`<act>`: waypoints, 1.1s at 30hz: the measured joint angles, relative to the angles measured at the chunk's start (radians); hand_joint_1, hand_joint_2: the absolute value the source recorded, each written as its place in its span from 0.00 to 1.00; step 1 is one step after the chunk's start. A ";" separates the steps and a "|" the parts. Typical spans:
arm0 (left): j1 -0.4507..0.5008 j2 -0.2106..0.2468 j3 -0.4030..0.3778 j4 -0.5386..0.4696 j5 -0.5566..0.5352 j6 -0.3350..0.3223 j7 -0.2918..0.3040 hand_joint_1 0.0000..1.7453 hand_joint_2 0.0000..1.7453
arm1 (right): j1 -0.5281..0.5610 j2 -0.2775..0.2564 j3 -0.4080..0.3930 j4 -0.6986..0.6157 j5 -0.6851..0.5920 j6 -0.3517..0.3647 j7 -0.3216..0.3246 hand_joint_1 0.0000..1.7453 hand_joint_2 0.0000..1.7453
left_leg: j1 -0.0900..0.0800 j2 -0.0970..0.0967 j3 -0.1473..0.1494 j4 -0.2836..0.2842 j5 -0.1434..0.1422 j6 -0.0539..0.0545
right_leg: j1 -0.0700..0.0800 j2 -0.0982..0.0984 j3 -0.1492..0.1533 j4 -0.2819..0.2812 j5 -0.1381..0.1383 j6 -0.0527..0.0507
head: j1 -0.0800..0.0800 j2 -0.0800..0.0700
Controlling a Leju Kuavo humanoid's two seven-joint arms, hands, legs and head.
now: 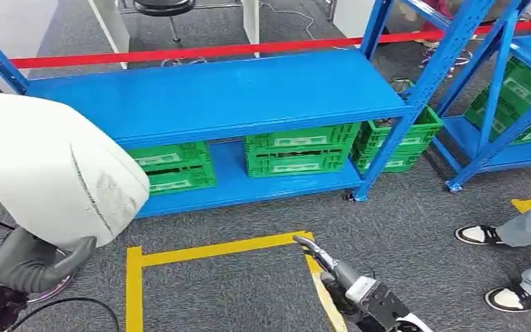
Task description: Take the parts from the cabinet and place them on the table.
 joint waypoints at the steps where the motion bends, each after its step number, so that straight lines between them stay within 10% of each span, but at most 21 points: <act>1: 0.001 0.000 0.000 0.000 0.000 0.000 0.000 1.00 1.00 | -0.003 0.000 0.000 -0.001 0.008 0.000 -0.007 0.00 0.00 | 0.002 -0.004 -0.003 0.006 0.001 -0.001 | 0.003 0.009 0.045 -0.077 -0.011 -0.009 | -0.001 0.000; 3: 0.002 0.001 0.002 -0.002 0.001 0.001 -0.001 1.00 1.00 | 0.000 0.000 0.000 -0.003 0.024 -0.005 -0.020 0.00 0.00 | 0.000 -0.009 -0.013 0.011 0.008 -0.015 | 0.002 0.031 0.065 -0.091 -0.006 -0.010 | -0.001 0.000; 6: 0.004 0.004 0.005 -0.005 0.003 0.001 -0.003 1.00 1.00 | 0.003 0.000 0.000 -0.003 0.032 -0.007 -0.022 0.00 0.00 | -0.004 -0.021 -0.024 0.014 0.014 -0.032 | -0.004 0.007 0.062 -0.108 0.000 -0.028 | 0.000 0.000; 10: 0.009 0.006 0.007 -0.007 0.003 0.001 -0.003 1.00 1.00 | 0.003 0.000 0.000 -0.004 0.040 -0.008 -0.030 0.00 0.00 | 0.011 -0.018 -0.118 0.249 -0.136 -0.059 | -0.004 -0.026 0.044 -0.109 0.012 -0.044 | -0.011 0.000; 12: 0.015 0.006 0.007 -0.007 0.003 0.001 -0.003 1.00 1.00 | 0.004 0.000 0.000 -0.004 0.044 -0.008 -0.030 0.00 0.00 | 0.017 -0.017 -0.141 0.326 -0.154 -0.067 | -0.003 -0.045 0.031 -0.105 0.018 -0.044 | -0.011 0.000; 15: 0.015 0.007 0.008 -0.008 0.003 0.001 -0.003 1.00 1.00 | 0.005 0.000 0.001 -0.004 0.047 -0.007 -0.031 0.00 0.00 | 0.022 0.001 -0.019 0.128 -0.048 -0.069 | -0.004 -0.073 0.021 -0.097 0.022 -0.040 | -0.011 0.000; 16: 0.015 0.007 0.010 -0.008 0.003 0.001 -0.003 1.00 1.00 | 0.004 0.000 0.001 -0.004 0.047 -0.007 -0.031 0.00 0.00 | 0.021 0.039 0.040 0.025 -0.025 -0.066 | -0.002 -0.082 0.022 -0.095 0.023 -0.038 | -0.012 0.000; 17: 0.013 0.007 0.011 -0.008 0.004 0.001 -0.004 1.00 1.00 | 0.005 0.000 0.001 -0.004 0.048 -0.008 -0.031 0.00 0.00 | 0.010 0.061 0.054 -0.003 -0.039 -0.055 | 0.002 -0.090 0.019 -0.095 0.025 -0.032 | -0.012 0.000; 21: 0.019 0.008 0.021 -0.011 0.006 0.002 -0.005 1.00 1.00 | 0.002 0.000 0.002 -0.006 0.052 -0.007 -0.033 0.00 0.00 | 0.006 0.027 0.030 -0.009 -0.019 -0.019 | 0.002 -0.129 0.023 -0.100 0.035 -0.008 | -0.014 0.000; 24: 0.018 0.008 0.023 -0.015 0.009 0.002 -0.006 1.00 1.00 | 0.002 0.000 0.000 -0.006 0.053 -0.006 -0.032 0.00 0.00 | 0.013 0.001 0.017 -0.014 0.003 0.000 | -0.002 -0.020 -0.039 0.029 -0.063 0.000 | -0.007 0.000; 27: 0.020 0.006 0.023 -0.015 0.010 0.001 -0.005 1.00 1.00 | 0.007 0.000 0.002 -0.006 0.054 -0.005 -0.031 0.00 0.00 | 0.008 -0.035 -0.002 -0.010 0.015 0.003 | -0.001 0.000 -0.118 0.218 -0.134 0.000 | -0.007 0.000; 31: 0.021 0.006 0.024 -0.016 0.011 0.004 -0.003 1.00 1.00 | 0.006 0.000 0.002 -0.006 0.054 -0.005 -0.031 0.00 0.00 | 0.007 -0.089 -0.013 0.006 0.018 -0.001 | -0.001 0.043 0.028 -0.038 0.001 -0.017 | -0.006 0.000; 32: 0.022 0.005 0.025 -0.016 0.011 0.007 -0.003 1.00 1.00 | 0.006 0.000 0.001 -0.006 0.054 -0.006 -0.031 0.00 0.00 | 0.005 -0.098 -0.020 0.012 0.017 -0.006 | -0.007 0.106 0.048 -0.076 -0.015 -0.023 | -0.008 0.000; 33: 0.022 0.006 0.026 -0.017 0.010 0.010 -0.003 1.00 1.00 | 0.010 0.000 0.000 -0.008 0.054 -0.008 -0.032 0.00 0.00 | 0.005 -0.111 -0.031 0.025 0.018 -0.013 | -0.010 0.102 0.058 -0.094 -0.015 -0.019 | -0.009 0.000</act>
